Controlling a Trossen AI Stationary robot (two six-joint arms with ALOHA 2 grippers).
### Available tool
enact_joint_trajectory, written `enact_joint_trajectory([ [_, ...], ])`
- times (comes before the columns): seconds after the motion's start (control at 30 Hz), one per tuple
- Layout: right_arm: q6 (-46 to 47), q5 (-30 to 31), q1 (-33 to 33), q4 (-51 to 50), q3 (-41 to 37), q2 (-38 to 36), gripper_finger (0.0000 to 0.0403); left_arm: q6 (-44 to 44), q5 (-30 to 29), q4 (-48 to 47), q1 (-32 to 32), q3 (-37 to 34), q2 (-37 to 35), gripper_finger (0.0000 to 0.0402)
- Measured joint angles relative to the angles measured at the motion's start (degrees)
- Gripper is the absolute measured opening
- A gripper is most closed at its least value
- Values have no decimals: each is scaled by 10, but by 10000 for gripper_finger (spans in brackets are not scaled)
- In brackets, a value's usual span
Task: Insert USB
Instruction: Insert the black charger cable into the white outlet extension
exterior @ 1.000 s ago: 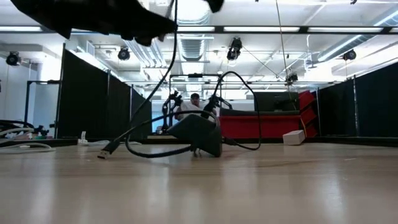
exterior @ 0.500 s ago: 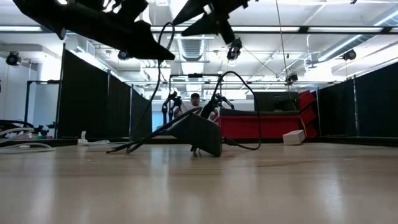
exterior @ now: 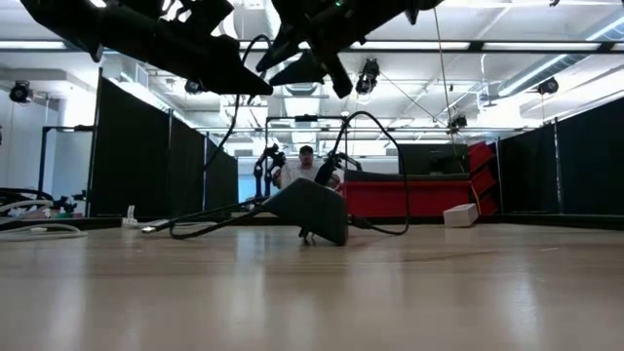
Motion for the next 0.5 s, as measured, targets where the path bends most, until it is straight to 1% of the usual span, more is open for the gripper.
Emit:
enact_joint_trajectory([
  [0.17,0,-2,0,1,11,12,76,0,-1,2,0,0,0,52],
  [0.43,-5,-6,-6,1,24,34,14,0,-29,-9,-1,-1,-4,52],
  [0.5,-19,-9,-7,0,24,32,8,0,-30,-7,-2,-1,-5,52],
])
